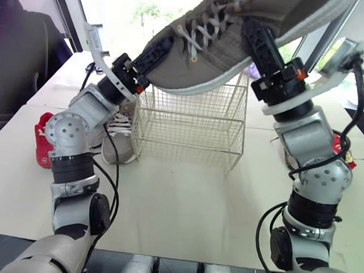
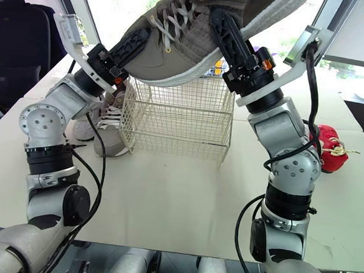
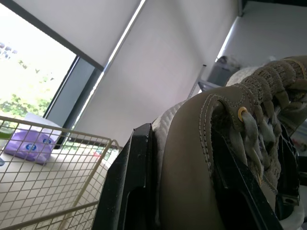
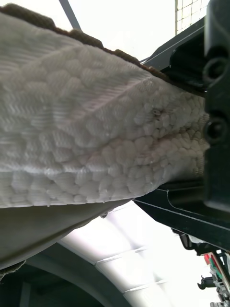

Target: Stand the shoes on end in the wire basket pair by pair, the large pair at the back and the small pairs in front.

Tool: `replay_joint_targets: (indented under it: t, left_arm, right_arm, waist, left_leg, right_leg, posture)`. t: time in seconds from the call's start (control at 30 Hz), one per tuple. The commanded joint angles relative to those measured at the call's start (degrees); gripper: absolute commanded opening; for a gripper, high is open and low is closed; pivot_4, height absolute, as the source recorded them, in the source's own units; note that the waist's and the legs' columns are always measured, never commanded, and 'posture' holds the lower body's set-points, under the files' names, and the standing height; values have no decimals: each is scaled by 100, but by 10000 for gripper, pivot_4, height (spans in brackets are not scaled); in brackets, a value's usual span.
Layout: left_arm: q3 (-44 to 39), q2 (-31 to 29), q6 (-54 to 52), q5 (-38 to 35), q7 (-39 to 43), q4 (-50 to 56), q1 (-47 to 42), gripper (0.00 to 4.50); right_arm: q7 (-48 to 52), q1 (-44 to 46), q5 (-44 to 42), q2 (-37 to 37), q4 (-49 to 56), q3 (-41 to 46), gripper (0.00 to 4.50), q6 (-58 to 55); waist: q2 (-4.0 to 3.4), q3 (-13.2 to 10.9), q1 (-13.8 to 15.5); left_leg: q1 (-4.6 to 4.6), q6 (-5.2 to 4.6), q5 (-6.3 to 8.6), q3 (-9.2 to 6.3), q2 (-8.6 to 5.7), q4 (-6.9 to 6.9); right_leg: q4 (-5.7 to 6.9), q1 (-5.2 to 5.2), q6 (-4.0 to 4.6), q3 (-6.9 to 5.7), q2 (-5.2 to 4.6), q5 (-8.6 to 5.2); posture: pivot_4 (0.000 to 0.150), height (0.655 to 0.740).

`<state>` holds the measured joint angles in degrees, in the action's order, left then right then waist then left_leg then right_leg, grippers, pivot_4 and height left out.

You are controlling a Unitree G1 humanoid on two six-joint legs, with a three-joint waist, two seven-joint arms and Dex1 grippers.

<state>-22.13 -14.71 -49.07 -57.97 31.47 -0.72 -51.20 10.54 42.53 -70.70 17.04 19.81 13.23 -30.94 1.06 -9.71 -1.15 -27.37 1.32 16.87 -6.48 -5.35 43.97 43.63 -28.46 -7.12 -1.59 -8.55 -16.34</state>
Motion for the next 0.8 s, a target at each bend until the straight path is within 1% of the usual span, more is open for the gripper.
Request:
replay_joint_targets:
  t: [0.03,0.1,0.17,0.3,0.4,0.47,0.57,0.7,0.8]
  left_arm:
    - [378,-224,9,176,84,351,88,26464]
    - [551,-513,74,468,94,450,174,37280]
    - [720,-858,125,724,196,629,299,44894]
    - [848,-1674,99,1046,185,1422,641,44894]
    - [736,-2065,-253,797,10,2119,942,44894]
    - [600,-2190,-578,413,-191,2642,1231,44894]
    - [429,-2244,-822,0,-465,3070,1534,44894]
    - [213,-2355,-787,-20,-769,3232,1936,44894]
    - [62,-2645,-883,-212,-692,3354,2268,44894]
  right_arm:
    - [263,481,109,231,-79,158,16851,104]
    - [717,805,291,602,-477,257,16851,115]
    - [1244,1165,546,993,-951,311,16851,168]
    - [3027,2310,1719,2029,-2842,39,16851,752]
    - [4225,3130,2763,2300,-4306,-461,16851,1516]
    - [4922,3678,3433,2291,-5316,-781,16851,2148]
    - [5703,4275,4111,2141,-6466,-1069,16851,2871]
    - [6493,4734,4901,1888,-7621,-1408,16851,3706]
    - [6910,4905,5259,1722,-8219,-1498,16851,3886]
  waist:
    - [-1,-1,2]
    - [-1,-1,7]
    - [-3,-2,-1]
    - [-13,-10,-10]
    - [-12,-10,-9]
    - [-15,-9,-95]
    - [-14,-10,-143]
    - [-15,-11,-151]
    - [-17,-13,-150]
  left_leg:
    - [0,0,0,0,0,-1]
    - [0,0,0,0,0,-1]
    - [-1,-1,0,1,-2,1]
    - [-1,-5,3,9,-2,-10]
    - [2,-5,3,6,2,-30]
    - [4,-5,3,13,3,-36]
    - [3,-5,3,9,3,-42]
    - [-4,-2,2,7,5,-41]
    - [-6,0,1,7,5,-41]
  right_leg:
    - [0,-1,0,0,0,0]
    - [-1,0,0,-1,1,0]
    - [-1,0,0,-1,0,0]
    - [-8,-5,0,0,0,0]
    - [-27,0,0,-4,-1,-1]
    - [-32,-2,0,2,-3,0]
    - [-38,-1,0,1,-10,0]
    - [-30,-12,1,3,-10,-1]
    - [-29,-16,1,3,-9,-1]
  posture:
    - [1500,6595]
    - [1500,6595]
    - [1500,6595]
    - [1500,6595]
    - [1500,6595]
    - [1500,6595]
    - [1500,6595]
    - [1500,6595]
    - [1500,6595]
